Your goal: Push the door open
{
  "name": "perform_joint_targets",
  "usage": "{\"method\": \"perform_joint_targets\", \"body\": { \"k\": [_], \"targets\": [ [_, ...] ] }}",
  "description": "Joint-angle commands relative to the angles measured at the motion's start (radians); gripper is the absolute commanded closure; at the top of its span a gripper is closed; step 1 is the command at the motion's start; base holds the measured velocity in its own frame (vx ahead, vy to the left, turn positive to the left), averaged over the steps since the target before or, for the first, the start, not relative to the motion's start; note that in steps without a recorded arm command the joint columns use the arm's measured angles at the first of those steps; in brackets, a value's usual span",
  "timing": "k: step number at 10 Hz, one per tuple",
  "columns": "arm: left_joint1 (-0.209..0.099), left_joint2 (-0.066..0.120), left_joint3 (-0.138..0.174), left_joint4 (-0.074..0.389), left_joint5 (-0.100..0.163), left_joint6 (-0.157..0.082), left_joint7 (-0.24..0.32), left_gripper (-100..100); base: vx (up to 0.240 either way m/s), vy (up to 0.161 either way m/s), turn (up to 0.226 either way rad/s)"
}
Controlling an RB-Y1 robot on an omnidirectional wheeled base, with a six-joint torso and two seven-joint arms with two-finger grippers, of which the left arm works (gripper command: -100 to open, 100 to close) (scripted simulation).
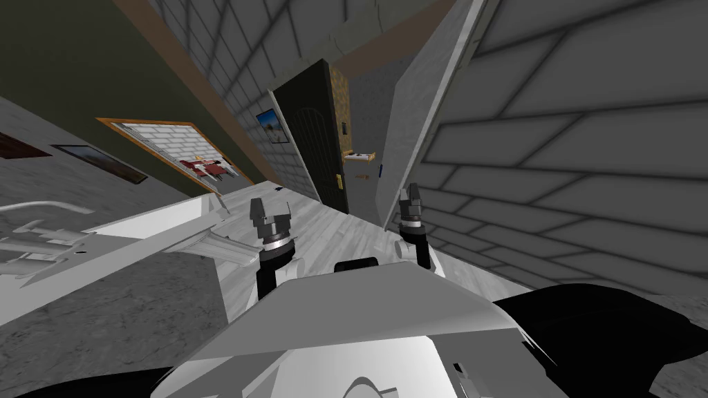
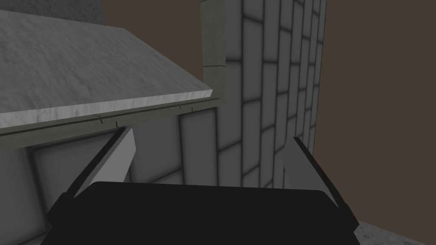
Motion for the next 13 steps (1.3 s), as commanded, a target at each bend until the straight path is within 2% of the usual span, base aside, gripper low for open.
{"method": "perform_joint_targets", "body": {
  "k": [1, 13],
  "targets": [
    [-0.024, 0.009, -0.008, 0.039, -0.002, 0.002, 0.007, -100, 0.072, 0.027, -0.016],
    [-0.183, 0.047, -0.062, 0.296, -0.019, 0.017, 0.052, -100, 0.095, 0.049, -0.019]
  ]
}}
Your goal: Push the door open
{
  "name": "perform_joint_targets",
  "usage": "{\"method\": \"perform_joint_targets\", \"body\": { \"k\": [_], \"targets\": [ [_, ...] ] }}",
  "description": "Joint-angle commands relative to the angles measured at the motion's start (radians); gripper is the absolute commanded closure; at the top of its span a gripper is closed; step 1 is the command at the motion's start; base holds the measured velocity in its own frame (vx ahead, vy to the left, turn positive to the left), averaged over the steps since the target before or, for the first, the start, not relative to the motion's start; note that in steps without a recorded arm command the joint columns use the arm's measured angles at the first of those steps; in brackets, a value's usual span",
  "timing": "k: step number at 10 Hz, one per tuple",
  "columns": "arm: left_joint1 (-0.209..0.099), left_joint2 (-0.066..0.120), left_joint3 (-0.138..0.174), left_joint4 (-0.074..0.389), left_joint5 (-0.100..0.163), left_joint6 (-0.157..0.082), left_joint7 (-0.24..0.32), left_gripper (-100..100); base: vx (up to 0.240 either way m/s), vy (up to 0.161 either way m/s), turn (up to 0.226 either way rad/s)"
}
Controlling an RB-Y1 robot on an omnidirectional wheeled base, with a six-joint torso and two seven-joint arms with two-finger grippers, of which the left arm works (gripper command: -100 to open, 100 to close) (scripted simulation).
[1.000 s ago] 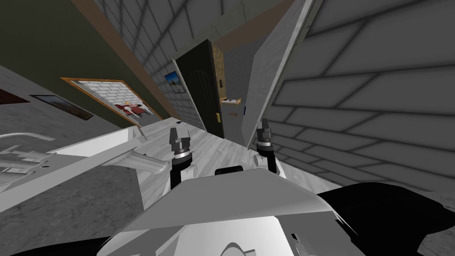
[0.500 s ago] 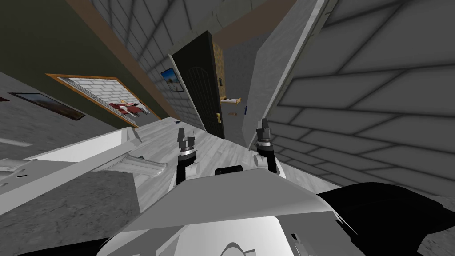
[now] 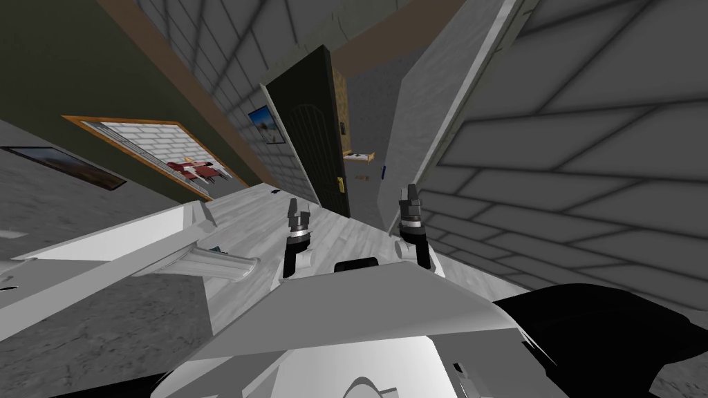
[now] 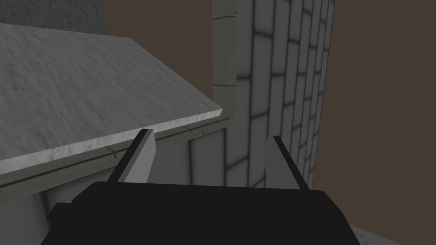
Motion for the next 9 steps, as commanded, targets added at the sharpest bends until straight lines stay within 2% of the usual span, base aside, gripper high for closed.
{"method": "perform_joint_targets", "body": {
  "k": [1, 7, 8, 9],
  "targets": [
    [-0.023, 0.003, -0.010, 0.043, -0.003, 0.000, 0.007, -100, 0.097, 0.056, -0.028],
    [-0.124, 0.015, -0.044, 0.202, -0.014, 0.009, 0.036, -100, 0.102, 0.061, -0.023],
    [-0.124, 0.015, -0.044, 0.206, -0.014, 0.009, 0.036, -100, 0.062, 0.046, -0.009],
    [-0.142, 0.017, -0.050, 0.235, -0.015, 0.011, 0.041, -100, 0.040, 0.031, -0.013]
  ]
}}
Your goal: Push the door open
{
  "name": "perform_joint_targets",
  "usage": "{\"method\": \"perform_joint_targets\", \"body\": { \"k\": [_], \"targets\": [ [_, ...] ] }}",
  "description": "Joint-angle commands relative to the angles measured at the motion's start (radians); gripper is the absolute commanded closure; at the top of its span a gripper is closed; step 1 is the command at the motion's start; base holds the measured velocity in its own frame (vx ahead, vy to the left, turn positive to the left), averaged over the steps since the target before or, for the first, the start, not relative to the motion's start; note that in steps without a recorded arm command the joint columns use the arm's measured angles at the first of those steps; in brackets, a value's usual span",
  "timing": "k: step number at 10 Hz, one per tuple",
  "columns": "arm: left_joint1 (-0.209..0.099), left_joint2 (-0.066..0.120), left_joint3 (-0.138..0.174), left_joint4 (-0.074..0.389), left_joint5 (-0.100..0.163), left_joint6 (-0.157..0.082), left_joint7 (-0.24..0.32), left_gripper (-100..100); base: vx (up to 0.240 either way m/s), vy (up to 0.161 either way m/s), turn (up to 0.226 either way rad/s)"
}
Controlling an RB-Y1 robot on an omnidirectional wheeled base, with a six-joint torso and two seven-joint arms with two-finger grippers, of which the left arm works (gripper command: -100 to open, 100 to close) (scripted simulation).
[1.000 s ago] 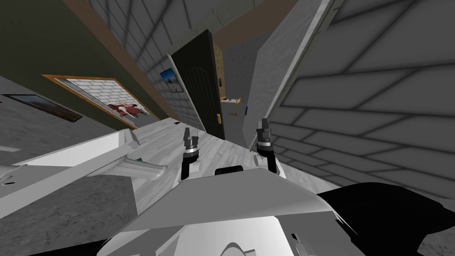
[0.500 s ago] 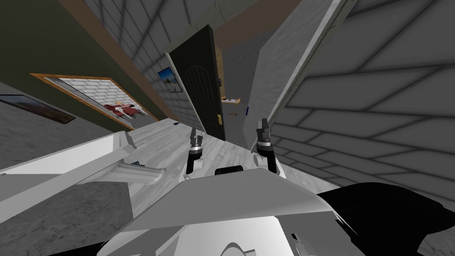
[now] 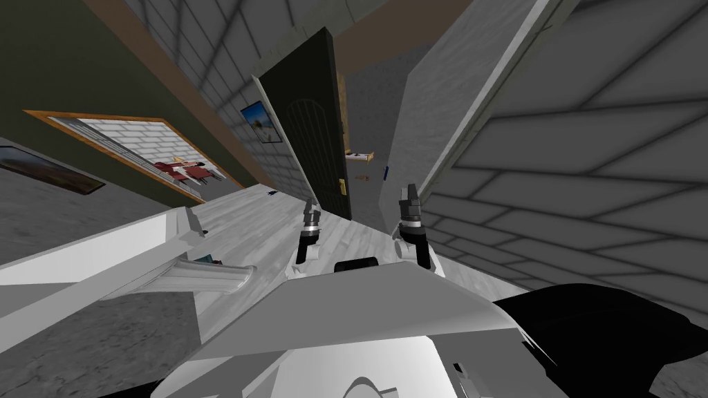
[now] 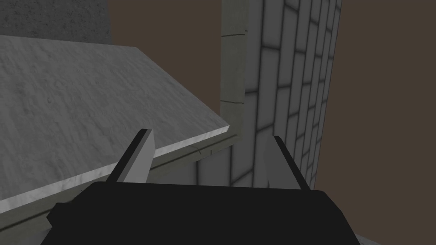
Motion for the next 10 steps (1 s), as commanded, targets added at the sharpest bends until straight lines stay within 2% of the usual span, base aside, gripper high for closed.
{"method": "perform_joint_targets", "body": {
  "k": [1, 10],
  "targets": [
    [-0.026, 0.000, -0.011, 0.045, -0.004, 0.001, 0.006, -100, 0.068, 0.045, -0.024],
    [-0.196, 0.004, -0.068, 0.314, -0.021, 0.017, 0.054, -100, 0.095, 0.071, -0.026]
  ]
}}
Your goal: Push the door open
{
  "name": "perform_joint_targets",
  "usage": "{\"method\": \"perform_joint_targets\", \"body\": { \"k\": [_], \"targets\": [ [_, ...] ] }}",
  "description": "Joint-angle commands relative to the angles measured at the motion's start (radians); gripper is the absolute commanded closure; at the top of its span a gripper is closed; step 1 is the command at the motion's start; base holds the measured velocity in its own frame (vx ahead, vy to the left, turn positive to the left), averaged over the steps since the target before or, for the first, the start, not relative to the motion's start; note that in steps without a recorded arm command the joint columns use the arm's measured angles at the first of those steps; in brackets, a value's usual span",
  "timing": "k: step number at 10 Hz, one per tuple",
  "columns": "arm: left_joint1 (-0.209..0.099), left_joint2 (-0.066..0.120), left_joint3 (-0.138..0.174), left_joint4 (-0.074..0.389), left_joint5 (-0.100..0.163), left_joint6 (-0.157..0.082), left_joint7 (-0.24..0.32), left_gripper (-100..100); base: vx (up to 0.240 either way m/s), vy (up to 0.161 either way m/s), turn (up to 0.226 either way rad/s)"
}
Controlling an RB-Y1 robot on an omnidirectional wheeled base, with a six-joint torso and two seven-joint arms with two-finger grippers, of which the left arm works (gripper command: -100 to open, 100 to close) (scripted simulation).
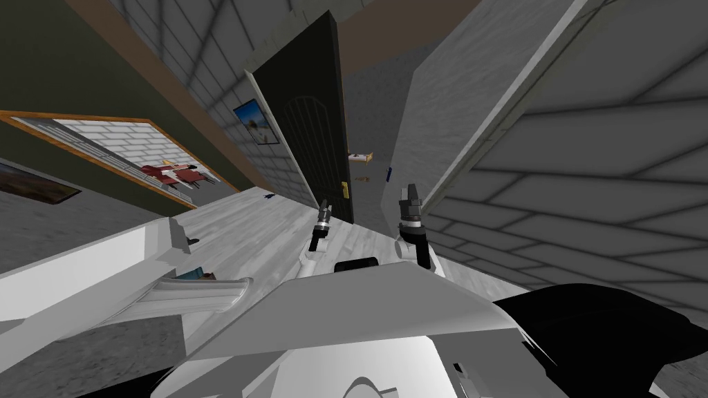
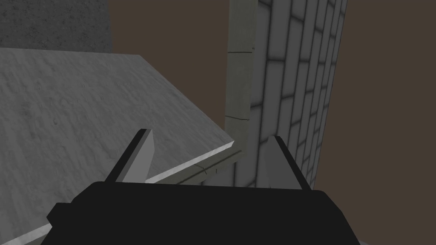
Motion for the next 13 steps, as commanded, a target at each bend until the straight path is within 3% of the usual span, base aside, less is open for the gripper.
{"method": "perform_joint_targets", "body": {
  "k": [1, 4, 5, 13],
  "targets": [
    [-0.032, -0.002, -0.011, 0.050, -0.004, 0.004, 0.008, -100, 0.094, 0.094, -0.034],
    [-0.089, -0.004, -0.030, 0.139, -0.009, 0.009, 0.024, -100, 0.094, 0.066, -0.023],
    [-0.089, -0.004, -0.030, 0.147, -0.009, 0.009, 0.024, -100, 0.063, 0.047, -0.013],
    [-0.233, -0.018, -0.079, 0.378, -0.024, 0.022, 0.065, -100, 0.087, 0.062, -0.024]
  ]
}}
